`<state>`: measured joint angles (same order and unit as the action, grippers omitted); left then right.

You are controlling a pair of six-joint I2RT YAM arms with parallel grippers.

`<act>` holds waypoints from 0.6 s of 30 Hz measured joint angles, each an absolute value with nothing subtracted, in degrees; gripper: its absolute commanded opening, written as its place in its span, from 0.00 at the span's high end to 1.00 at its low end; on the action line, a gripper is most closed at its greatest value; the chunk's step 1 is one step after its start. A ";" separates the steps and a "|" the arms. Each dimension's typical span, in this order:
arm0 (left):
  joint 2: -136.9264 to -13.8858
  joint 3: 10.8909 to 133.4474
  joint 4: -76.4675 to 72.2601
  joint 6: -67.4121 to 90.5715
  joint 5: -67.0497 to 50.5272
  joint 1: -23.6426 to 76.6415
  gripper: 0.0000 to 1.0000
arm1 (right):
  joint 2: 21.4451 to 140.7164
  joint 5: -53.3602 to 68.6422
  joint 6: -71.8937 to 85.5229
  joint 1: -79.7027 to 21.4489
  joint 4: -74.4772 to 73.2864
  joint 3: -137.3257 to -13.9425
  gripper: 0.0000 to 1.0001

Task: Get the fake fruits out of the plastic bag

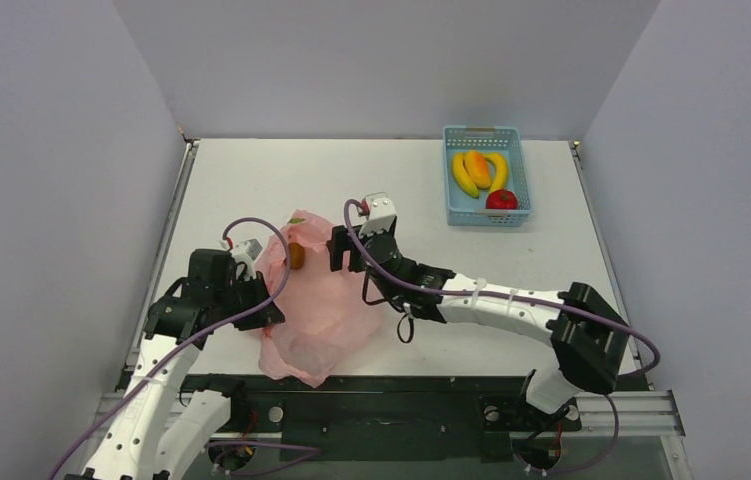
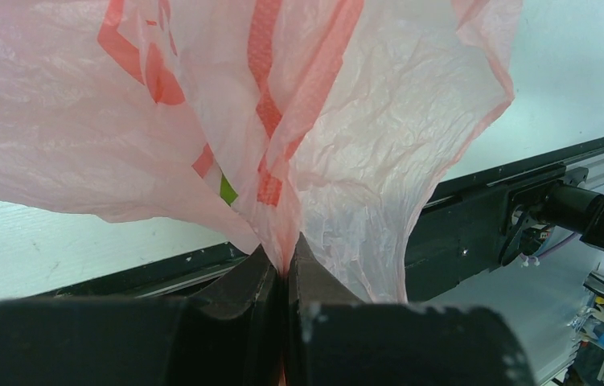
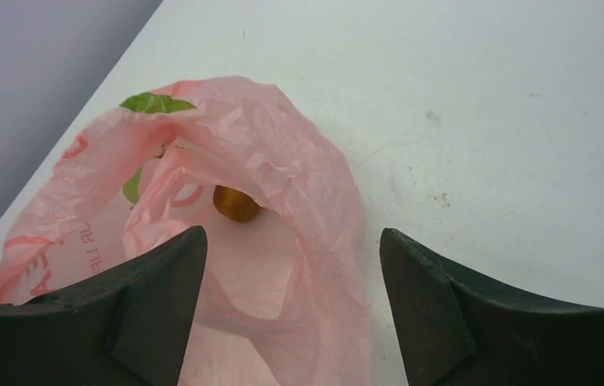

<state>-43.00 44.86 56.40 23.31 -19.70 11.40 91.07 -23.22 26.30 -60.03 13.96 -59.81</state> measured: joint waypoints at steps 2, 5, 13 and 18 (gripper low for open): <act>-43.20 44.86 56.40 23.31 -19.70 11.40 0.99 | 88.16 -24.53 24.86 -60.31 12.67 -59.81 0.26; -43.44 44.86 56.40 23.31 -19.70 11.40 0.99 | 84.58 -26.65 22.87 -62.98 12.75 -59.81 0.27; -43.68 44.86 56.40 23.31 -19.51 11.40 0.99 | 90.26 -26.30 22.46 -70.54 14.90 -62.46 0.47; -43.70 44.86 56.40 23.33 -19.31 11.40 0.99 | 100.49 -23.29 26.83 -69.10 17.85 -64.12 0.52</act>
